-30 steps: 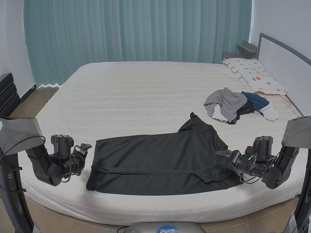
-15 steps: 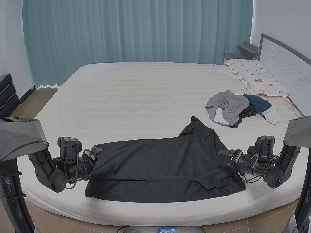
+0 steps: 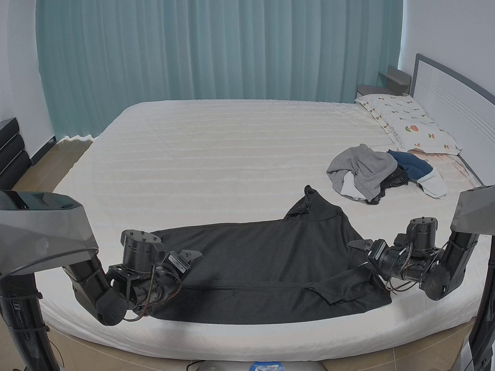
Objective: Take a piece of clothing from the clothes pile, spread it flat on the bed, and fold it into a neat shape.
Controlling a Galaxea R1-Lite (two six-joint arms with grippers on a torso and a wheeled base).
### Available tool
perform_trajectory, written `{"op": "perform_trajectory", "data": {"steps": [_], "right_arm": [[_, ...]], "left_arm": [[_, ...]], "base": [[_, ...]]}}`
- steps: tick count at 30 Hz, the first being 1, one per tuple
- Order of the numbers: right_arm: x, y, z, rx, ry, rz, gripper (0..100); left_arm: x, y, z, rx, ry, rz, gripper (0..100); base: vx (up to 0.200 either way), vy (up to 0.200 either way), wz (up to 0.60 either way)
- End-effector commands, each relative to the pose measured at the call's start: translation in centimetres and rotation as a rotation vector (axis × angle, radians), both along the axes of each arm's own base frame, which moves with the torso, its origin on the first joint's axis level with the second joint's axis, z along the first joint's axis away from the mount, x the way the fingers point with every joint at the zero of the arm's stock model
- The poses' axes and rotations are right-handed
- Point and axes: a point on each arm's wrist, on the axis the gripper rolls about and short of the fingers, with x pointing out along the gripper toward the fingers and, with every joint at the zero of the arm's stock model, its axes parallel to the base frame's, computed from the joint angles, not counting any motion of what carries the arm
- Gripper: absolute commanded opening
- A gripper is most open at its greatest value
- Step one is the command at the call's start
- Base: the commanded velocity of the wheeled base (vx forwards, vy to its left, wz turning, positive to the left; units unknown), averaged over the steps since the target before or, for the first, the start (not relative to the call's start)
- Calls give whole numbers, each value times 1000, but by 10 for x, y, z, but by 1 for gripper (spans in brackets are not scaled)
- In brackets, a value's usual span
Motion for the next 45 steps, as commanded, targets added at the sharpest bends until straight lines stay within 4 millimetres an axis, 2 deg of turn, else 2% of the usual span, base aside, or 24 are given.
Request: {"op": "perform_trajectory", "data": {"steps": [1,7,17,25,32,42,45], "right_arm": [[1,-4,-1,0,4,-12,100],[1,-4,-1,-2,4,-11,100],[1,-4,-1,-2,4,-12,100],[1,-5,-1,-1,2,-14,100],[1,-5,-1,-1,2,-14,100],[1,-5,-1,-2,4,-14,100],[1,-5,-1,-2,4,-14,100]], "left_arm": [[-5,-17,-18,79,30,-65,100],[1,-32,-27,162,35,-83,100],[15,-36,-30,197,34,-93,100],[42,-32,-31,212,19,-37,100],[65,-14,-25,206,15,34,100],[75,22,-25,240,24,106,100],[75,24,-25,241,26,109,100]], "base": [[0,0,0],[0,0,0],[0,0,0],[0,0,0],[0,0,0],[0,0,0],[0,0,0]]}}
